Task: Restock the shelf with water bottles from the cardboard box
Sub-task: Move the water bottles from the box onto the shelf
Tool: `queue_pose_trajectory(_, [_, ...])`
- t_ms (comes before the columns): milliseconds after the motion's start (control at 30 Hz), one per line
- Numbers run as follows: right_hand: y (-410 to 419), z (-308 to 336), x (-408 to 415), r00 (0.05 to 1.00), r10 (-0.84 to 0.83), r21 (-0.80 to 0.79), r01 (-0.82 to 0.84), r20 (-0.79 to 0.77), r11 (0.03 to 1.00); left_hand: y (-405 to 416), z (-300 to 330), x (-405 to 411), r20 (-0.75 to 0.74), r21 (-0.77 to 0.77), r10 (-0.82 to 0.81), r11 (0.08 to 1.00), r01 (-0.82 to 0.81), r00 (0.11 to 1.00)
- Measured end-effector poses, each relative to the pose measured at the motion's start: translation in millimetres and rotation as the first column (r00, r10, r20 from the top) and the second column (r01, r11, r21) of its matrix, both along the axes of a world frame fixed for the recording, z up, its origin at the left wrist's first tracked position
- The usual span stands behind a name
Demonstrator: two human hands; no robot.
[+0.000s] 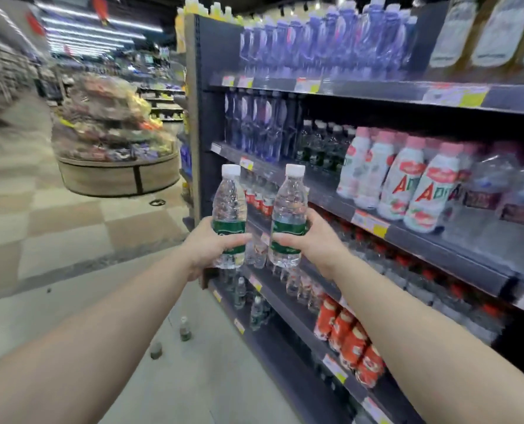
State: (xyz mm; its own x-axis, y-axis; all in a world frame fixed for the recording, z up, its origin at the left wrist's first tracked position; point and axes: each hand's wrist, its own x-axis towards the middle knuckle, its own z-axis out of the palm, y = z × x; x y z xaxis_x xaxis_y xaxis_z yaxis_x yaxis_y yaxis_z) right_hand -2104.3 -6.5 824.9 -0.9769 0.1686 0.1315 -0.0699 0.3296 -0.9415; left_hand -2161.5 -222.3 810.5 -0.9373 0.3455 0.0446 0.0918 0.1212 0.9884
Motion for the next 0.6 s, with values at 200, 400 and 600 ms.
queue_pose_trajectory(200, [10.5, 36.5, -109.8, 0.997, -0.053, 0.046, 0.056, -0.057, 0.997, 9.3, 5.6, -141.1, 0.021, 0.008, 0.029, 1.000, -0.029, 0.999])
queue_pose_trajectory(400, [19.6, 40.0, -211.6, 0.957, -0.231, 0.178, 0.262, -0.175, 0.949, 38.5, 21.7, -268.2, -0.061, 0.020, -0.086, 0.996, 0.087, 0.994])
queue_pose_trajectory(600, [19.8, 39.9, -298.5, 0.836, -0.491, 0.102, 0.526, -0.244, 0.845, 63.2, 37.7, -383.6, -0.108, 0.050, -0.288, 0.954, 0.294, 0.952])
